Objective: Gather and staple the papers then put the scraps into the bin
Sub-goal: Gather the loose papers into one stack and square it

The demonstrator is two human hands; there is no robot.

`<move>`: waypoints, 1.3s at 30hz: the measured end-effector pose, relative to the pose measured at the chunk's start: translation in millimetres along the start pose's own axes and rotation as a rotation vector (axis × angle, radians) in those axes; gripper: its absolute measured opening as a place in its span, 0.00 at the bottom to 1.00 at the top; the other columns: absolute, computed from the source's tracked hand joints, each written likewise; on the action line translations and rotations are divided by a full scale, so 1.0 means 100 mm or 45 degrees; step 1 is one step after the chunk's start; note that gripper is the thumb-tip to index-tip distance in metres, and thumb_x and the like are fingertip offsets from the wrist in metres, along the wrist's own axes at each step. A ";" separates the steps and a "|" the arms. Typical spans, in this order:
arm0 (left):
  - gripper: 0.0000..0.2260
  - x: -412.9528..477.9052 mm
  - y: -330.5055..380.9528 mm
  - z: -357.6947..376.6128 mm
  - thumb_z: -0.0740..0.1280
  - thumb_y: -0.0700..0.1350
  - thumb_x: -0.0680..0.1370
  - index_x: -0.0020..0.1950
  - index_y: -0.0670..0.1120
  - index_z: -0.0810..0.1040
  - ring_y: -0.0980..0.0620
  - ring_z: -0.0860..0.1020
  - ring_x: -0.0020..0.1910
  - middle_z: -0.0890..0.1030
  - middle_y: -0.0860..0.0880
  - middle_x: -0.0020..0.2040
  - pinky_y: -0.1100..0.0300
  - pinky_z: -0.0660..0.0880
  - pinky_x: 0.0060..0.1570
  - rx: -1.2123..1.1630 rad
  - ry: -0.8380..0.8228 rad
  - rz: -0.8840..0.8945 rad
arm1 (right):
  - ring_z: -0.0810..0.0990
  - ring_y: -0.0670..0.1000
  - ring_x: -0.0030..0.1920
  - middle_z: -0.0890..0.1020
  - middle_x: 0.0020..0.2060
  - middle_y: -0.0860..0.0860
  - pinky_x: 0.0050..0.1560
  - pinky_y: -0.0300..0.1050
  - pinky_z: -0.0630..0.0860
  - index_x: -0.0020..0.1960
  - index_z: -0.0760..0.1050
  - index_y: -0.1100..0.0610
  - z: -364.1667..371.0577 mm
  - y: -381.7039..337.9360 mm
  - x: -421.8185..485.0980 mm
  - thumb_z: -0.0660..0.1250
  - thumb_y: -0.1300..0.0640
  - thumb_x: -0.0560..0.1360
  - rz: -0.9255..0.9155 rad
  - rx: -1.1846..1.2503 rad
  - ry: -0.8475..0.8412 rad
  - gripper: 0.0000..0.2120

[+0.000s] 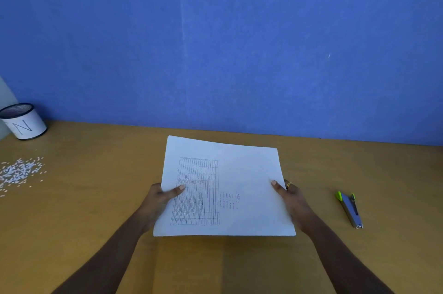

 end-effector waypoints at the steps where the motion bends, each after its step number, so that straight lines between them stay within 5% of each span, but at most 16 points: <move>1: 0.10 -0.01 -0.01 0.00 0.67 0.41 0.74 0.54 0.38 0.80 0.41 0.82 0.50 0.84 0.42 0.51 0.46 0.78 0.50 -0.014 -0.005 -0.019 | 0.83 0.59 0.49 0.84 0.48 0.54 0.53 0.57 0.79 0.53 0.78 0.55 0.00 0.01 0.00 0.64 0.48 0.76 0.012 -0.016 0.012 0.12; 12: 0.10 -0.06 -0.01 -0.02 0.67 0.42 0.75 0.53 0.38 0.79 0.40 0.81 0.49 0.83 0.41 0.50 0.43 0.77 0.51 -0.035 0.085 -0.088 | 0.82 0.56 0.46 0.84 0.48 0.53 0.49 0.50 0.78 0.54 0.77 0.57 0.03 -0.04 -0.04 0.64 0.52 0.76 0.043 -0.068 -0.013 0.11; 17: 0.10 -0.09 0.02 0.02 0.66 0.41 0.76 0.54 0.37 0.77 0.42 0.79 0.47 0.81 0.42 0.49 0.50 0.76 0.44 -0.200 0.231 -0.098 | 0.81 0.46 0.30 0.81 0.40 0.52 0.27 0.36 0.73 0.57 0.74 0.59 0.05 0.01 -0.09 0.62 0.58 0.78 0.173 0.171 -0.041 0.09; 24: 0.15 -0.13 -0.08 0.24 0.67 0.39 0.75 0.60 0.35 0.74 0.41 0.77 0.51 0.78 0.39 0.58 0.46 0.74 0.51 -0.286 0.375 -0.203 | 0.79 0.50 0.44 0.80 0.45 0.53 0.28 0.35 0.79 0.57 0.72 0.61 0.20 0.10 -0.12 0.65 0.62 0.76 0.335 0.736 0.120 0.10; 32: 0.13 -0.14 -0.09 0.56 0.64 0.37 0.77 0.61 0.35 0.72 0.42 0.74 0.50 0.76 0.38 0.62 0.46 0.73 0.53 -0.442 0.530 -0.220 | 0.81 0.52 0.47 0.81 0.51 0.55 0.33 0.40 0.79 0.58 0.72 0.61 0.94 0.10 -0.43 0.66 0.62 0.75 0.424 0.450 -0.224 0.12; 39: 0.13 -0.16 -0.06 0.62 0.62 0.40 0.78 0.61 0.34 0.72 0.44 0.74 0.49 0.76 0.37 0.60 0.48 0.74 0.52 -0.492 0.734 -0.162 | 0.83 0.50 0.43 0.83 0.47 0.53 0.36 0.38 0.80 0.58 0.74 0.62 1.31 0.00 -0.68 0.69 0.66 0.72 0.380 0.408 -0.468 0.14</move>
Point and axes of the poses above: each hand's wrist, its own x-axis towards the middle knuckle, its own z-axis out of the palm, y = z × x, the point moved 5 cm from there along x, towards the middle knuckle
